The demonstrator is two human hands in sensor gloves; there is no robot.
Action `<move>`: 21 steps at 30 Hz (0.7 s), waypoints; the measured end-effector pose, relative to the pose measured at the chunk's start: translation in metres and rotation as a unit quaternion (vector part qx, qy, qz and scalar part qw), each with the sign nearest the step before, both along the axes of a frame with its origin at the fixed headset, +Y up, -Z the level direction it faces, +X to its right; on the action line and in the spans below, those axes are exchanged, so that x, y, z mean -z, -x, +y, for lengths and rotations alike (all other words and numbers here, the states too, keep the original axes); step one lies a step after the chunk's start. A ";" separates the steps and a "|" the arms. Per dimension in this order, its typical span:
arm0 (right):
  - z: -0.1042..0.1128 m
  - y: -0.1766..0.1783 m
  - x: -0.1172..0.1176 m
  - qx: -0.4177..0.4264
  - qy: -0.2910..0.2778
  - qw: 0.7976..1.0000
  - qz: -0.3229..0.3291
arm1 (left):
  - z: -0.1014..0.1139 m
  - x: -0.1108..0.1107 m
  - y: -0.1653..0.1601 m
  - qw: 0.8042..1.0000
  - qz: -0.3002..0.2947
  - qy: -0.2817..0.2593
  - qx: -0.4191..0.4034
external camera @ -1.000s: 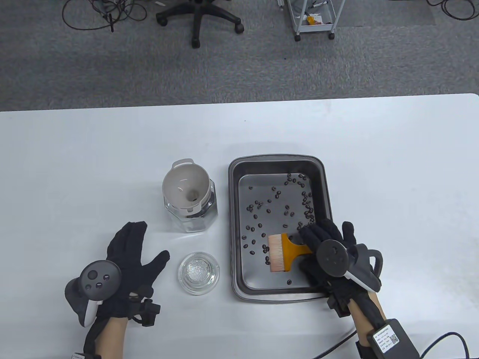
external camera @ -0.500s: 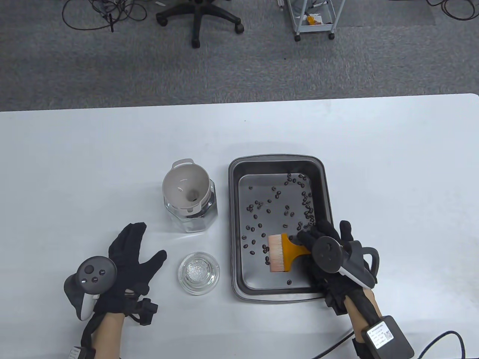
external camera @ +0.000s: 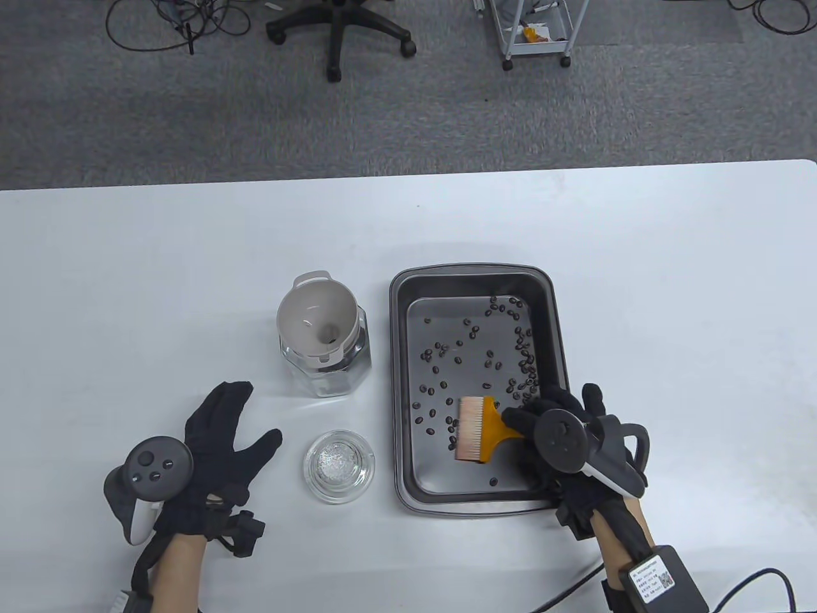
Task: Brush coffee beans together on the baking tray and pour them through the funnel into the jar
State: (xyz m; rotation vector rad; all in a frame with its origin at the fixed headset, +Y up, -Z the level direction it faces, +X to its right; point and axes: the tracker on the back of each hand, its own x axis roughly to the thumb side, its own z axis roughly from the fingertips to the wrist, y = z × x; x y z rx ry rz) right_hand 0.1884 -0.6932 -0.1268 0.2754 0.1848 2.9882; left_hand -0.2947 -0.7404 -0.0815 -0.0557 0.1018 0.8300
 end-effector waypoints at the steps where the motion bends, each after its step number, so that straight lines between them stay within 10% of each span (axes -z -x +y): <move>1: 0.003 -0.001 -0.001 0.007 -0.004 1.000 -0.002 | 0.000 0.000 0.000 1.000 0.002 -0.002 -0.007; 21: 0.066 0.015 0.036 0.054 -0.028 0.997 -0.054 | 0.004 0.007 -0.009 0.999 -0.033 -0.008 -0.026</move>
